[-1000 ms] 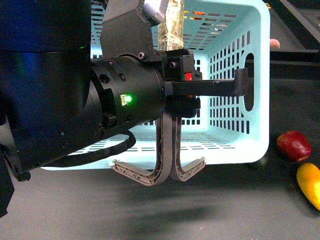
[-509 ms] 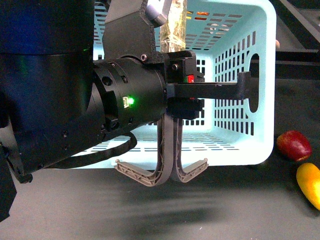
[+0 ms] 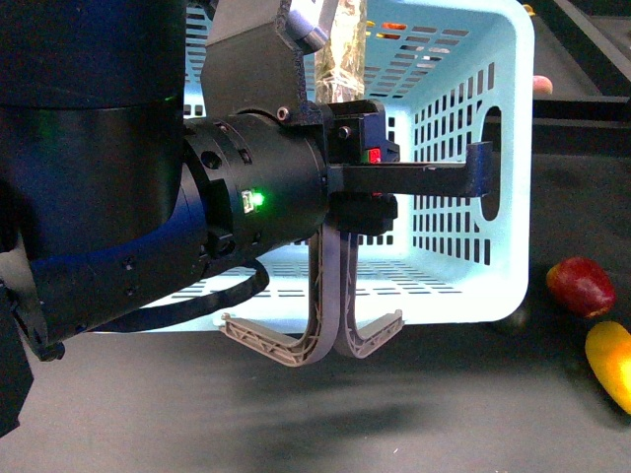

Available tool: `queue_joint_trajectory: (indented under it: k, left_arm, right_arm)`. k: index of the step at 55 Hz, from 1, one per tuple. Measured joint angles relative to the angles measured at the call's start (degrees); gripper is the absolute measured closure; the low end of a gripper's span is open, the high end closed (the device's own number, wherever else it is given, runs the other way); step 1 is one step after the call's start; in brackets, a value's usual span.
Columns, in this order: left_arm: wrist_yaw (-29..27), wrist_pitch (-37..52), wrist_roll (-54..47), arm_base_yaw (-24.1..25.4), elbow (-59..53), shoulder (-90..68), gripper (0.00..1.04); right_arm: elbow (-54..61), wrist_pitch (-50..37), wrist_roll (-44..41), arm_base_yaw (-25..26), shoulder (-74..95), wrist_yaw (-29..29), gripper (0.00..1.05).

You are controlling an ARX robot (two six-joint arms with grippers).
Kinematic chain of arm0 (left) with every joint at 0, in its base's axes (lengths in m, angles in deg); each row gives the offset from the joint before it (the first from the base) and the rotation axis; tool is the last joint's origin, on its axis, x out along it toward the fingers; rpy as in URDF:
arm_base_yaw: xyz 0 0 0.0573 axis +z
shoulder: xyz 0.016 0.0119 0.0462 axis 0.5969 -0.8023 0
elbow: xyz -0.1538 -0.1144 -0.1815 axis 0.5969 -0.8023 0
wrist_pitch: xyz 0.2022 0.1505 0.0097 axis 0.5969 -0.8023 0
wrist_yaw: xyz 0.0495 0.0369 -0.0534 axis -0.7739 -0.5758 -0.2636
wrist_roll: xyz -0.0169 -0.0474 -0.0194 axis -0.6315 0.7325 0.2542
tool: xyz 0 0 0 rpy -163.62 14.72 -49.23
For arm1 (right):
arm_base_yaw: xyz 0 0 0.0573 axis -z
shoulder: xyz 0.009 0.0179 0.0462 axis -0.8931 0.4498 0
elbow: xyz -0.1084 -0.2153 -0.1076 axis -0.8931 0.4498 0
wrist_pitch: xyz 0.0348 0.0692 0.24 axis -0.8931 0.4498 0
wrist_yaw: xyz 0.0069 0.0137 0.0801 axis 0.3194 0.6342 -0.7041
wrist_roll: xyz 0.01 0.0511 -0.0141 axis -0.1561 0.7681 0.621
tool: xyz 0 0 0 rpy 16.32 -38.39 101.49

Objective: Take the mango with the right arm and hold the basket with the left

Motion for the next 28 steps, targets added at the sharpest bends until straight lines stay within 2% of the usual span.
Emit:
queue_joint_trajectory:
  k: [16,28]
  left_arm:
    - [0.3,0.0,0.0,0.0,0.0,0.0,1.0]
    - [0.2,0.0,0.0,0.0,0.0,0.0,1.0]
  right_arm:
    - [-12.4,-6.8,-6.4,0.8,33.9,4.6,0.08]
    - [-20.7,-5.6,-7.0,-0.2,45.3,7.3,0.08]
